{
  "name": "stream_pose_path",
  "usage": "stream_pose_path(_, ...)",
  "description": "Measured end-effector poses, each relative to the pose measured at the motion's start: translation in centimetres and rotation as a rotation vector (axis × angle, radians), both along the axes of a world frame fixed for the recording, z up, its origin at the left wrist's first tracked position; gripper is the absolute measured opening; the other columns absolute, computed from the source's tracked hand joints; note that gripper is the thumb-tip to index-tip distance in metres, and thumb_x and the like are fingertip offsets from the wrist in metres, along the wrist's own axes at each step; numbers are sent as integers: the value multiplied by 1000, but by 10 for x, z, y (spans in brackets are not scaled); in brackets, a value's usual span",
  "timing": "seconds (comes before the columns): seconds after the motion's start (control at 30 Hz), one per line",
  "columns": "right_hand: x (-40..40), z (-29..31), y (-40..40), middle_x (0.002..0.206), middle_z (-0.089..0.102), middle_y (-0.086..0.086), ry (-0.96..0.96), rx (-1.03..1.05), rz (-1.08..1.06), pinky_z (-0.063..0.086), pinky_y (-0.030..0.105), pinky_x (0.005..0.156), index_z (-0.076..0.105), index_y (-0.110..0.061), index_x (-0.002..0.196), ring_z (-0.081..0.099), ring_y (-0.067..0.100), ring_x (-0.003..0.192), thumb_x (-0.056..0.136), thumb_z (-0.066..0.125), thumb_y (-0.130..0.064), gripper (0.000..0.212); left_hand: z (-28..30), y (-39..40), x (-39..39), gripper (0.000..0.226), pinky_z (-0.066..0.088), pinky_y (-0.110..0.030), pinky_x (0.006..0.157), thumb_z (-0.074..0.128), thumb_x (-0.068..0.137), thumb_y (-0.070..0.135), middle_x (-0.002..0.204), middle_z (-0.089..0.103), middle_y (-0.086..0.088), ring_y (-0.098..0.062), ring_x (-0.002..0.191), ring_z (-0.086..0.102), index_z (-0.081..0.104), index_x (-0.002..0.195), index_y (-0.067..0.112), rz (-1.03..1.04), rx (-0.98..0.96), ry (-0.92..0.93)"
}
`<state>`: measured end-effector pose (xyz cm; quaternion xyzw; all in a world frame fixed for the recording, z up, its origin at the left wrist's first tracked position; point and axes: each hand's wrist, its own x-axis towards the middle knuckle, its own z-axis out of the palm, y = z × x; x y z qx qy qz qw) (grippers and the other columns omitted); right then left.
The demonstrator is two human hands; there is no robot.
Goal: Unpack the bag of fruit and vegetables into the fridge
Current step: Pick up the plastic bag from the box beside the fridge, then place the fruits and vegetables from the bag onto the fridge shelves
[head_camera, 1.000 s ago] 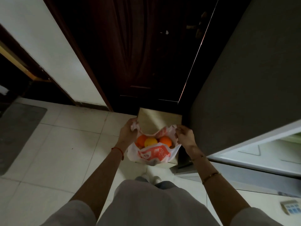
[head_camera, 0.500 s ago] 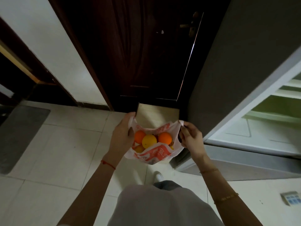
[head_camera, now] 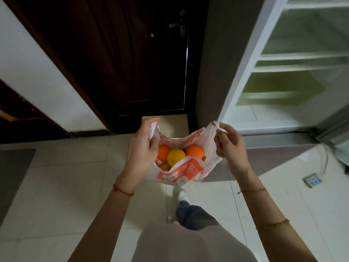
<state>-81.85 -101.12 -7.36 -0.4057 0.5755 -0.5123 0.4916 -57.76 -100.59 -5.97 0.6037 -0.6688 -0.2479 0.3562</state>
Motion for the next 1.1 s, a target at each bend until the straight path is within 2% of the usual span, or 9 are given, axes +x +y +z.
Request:
stream_pose_path(0.07,-11,7,14,56,43,-2,-14,-6,-38,26,15,41,63,-5,114,32,3,40,103,44,-10,23,12,9,-12,49,34,-4,46,48,92,-2,84,52,7,1,53,47,44,134,22,-36,-16,3)
stream_pose_path(0.2,-38,21,39,60,38,5,-36,-56,-97,19,18,44,64,-6,115,25,9,43,102,46,-12,22,32,21,-36,48,38,-3,45,49,92,-1,109,60,1,0,53,43,43,136,20,-117,-31,20)
stream_pose_path(0.3,-58,34,54,62,37,5,-52,-83,-137,16,24,46,63,-7,117,25,12,46,103,47,-15,23,45,25,-53,49,54,-20,48,50,93,3,117,60,6,-6,50,51,42,135,26,-191,-30,55)
stream_pose_path(0.4,-81,45,63,62,37,4,-56,-103,-171,19,21,44,62,-10,120,25,13,47,103,45,-14,24,60,25,-78,47,55,-36,42,48,94,3,120,58,5,-9,47,58,42,135,27,-263,-31,77)
stream_pose_path(0.53,-114,53,66,64,40,7,-17,-109,-213,22,26,45,60,-9,123,27,15,49,104,44,-14,25,74,18,-122,45,56,-34,42,48,95,4,131,52,10,-5,48,58,43,134,26,-323,-35,90)
stream_pose_path(0.67,-153,60,55,65,39,10,3,-104,-226,20,28,46,57,-5,121,27,16,48,104,43,-12,24,81,7,-173,43,51,-21,41,47,95,1,129,53,6,-5,46,60,46,132,24,-347,-21,99)
stream_pose_path(0.87,-225,81,22,65,42,7,29,-150,-158,25,22,41,58,-8,126,30,13,44,104,42,-11,27,98,-14,-248,44,43,-12,38,46,94,-3,121,56,4,-18,46,62,48,129,23,-325,-56,144)
stream_pose_path(1.0,-268,100,-12,63,42,5,66,-199,-92,26,20,39,56,-5,126,30,10,41,104,41,-9,27,110,-36,-292,44,48,-18,38,45,94,-3,107,61,0,-21,42,58,49,128,25,-263,-128,178)
stream_pose_path(1.1,-295,110,-40,61,42,4,77,-219,-37,26,20,38,54,0,125,31,10,40,103,40,-8,27,112,-58,-318,45,48,-20,38,45,93,-4,111,60,7,-19,42,56,50,127,24,-204,-185,177)
